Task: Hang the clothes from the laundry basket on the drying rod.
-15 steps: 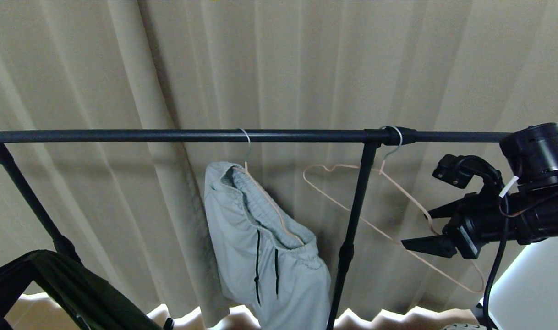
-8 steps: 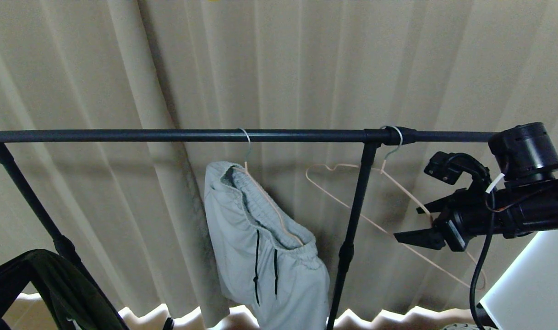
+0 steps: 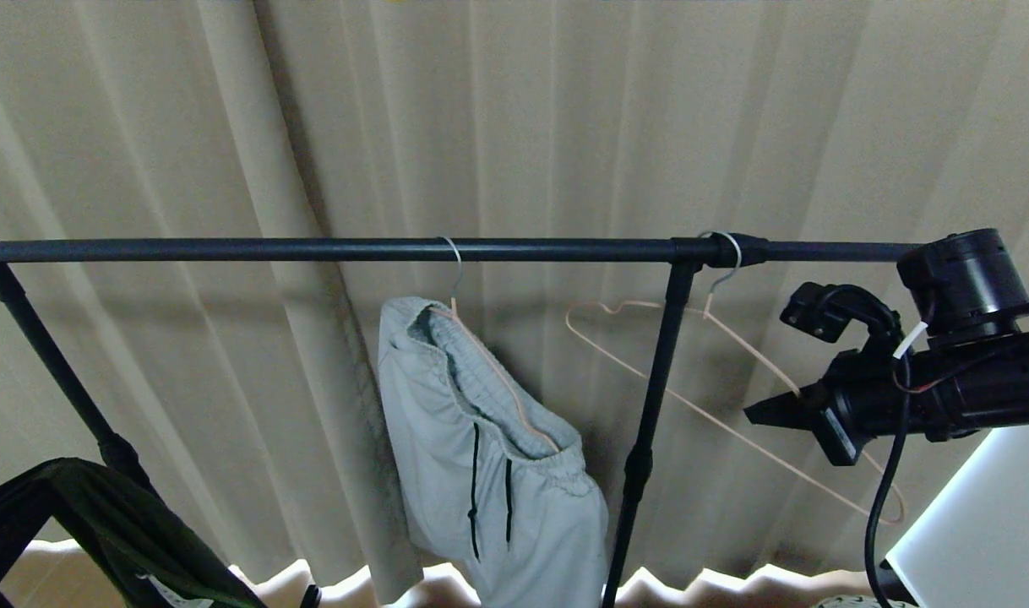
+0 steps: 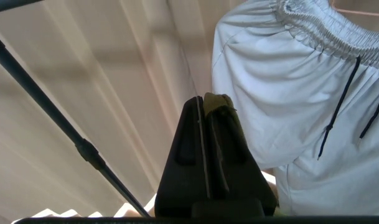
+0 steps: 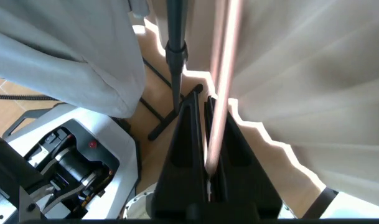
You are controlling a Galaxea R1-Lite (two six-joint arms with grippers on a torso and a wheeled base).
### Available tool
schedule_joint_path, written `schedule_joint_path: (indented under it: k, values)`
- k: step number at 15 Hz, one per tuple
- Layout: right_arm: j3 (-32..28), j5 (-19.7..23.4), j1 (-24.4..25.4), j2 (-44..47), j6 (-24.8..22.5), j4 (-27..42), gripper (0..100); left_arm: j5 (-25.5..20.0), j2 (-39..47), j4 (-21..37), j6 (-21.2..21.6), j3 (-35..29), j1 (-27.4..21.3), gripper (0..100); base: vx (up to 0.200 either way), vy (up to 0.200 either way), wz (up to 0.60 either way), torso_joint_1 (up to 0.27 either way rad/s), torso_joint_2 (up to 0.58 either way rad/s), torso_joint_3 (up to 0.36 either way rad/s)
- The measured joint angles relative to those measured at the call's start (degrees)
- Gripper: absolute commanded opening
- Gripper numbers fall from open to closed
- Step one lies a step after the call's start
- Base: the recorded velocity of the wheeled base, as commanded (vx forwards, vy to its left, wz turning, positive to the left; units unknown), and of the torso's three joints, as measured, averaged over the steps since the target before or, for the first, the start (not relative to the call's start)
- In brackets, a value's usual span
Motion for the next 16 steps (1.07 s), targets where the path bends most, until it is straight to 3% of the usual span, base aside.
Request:
schedule_joint_path:
  k: [6, 10, 16]
  values:
    - [3.18, 2.94, -0.10, -4.91, 0.88, -0.15, 0, 0.00, 0.02, 0.00, -0.02, -0.09, 0.00, 0, 0.000, 0.000, 0.00, 0.000, 0.00, 0.000]
    - [6.46, 3.21, -0.16, -9.31, 5.25, -6.30, 0, 0.00, 0.02, -0.02, -0.02, -0.09, 0.00, 0, 0.000, 0.000, 0.00, 0.000, 0.00, 0.000]
    - [12.65, 3.25, -0.16, -15.99, 5.44, -7.51, 0, -0.05, 0.13, -0.02, -0.10, 0.00, 0.00, 0, 0.000, 0.000, 0.00, 0.000, 0.00, 0.000]
